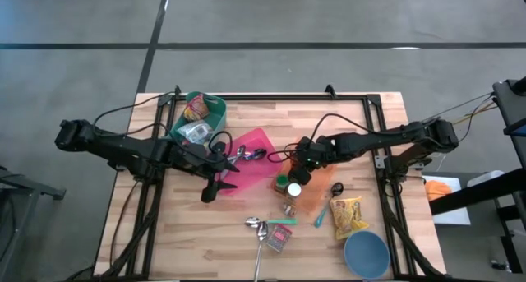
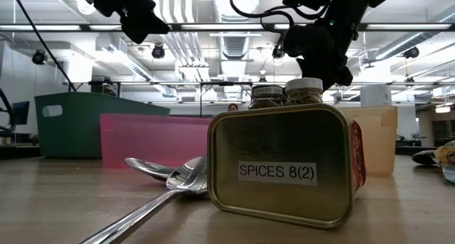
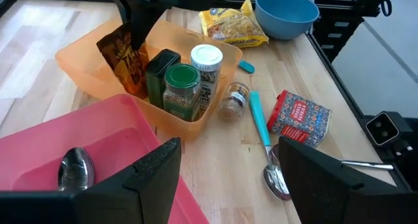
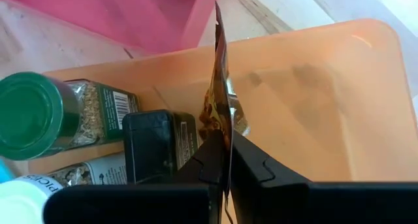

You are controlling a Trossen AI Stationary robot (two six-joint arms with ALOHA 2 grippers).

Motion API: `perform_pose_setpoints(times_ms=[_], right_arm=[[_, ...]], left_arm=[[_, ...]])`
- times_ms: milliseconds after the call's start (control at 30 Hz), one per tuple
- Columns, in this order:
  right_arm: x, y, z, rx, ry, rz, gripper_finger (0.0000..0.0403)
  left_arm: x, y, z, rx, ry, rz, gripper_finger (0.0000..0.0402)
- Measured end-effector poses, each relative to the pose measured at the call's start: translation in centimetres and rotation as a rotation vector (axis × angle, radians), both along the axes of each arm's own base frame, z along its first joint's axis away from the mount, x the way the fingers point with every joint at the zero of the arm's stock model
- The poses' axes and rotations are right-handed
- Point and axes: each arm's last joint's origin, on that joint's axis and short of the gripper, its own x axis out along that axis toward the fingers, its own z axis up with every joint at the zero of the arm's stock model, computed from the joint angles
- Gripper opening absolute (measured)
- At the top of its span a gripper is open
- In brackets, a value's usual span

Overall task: Pick & Place Food Item
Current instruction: Put the orange seasoning pack into the orange bin, then put the yellow noodle pack into the green bin

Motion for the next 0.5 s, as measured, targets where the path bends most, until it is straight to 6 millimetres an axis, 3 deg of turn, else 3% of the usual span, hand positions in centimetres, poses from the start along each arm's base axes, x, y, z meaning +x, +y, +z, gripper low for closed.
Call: perform_pose_setpoints(times_ms=[300,500], right_arm=[[-0.04,0.00,-0.21,-0.001,0.000,0.001,0.0015],[-0.04,0.00,-0.64,-0.003,-0.012,0.007,0.0081]], left_arm=[[0.00,0.00,0.00,-0.008,0.001,0.005,0.0258],[0.00,0.00,0.00,-0.014,0.003,0.009,0.0258]])
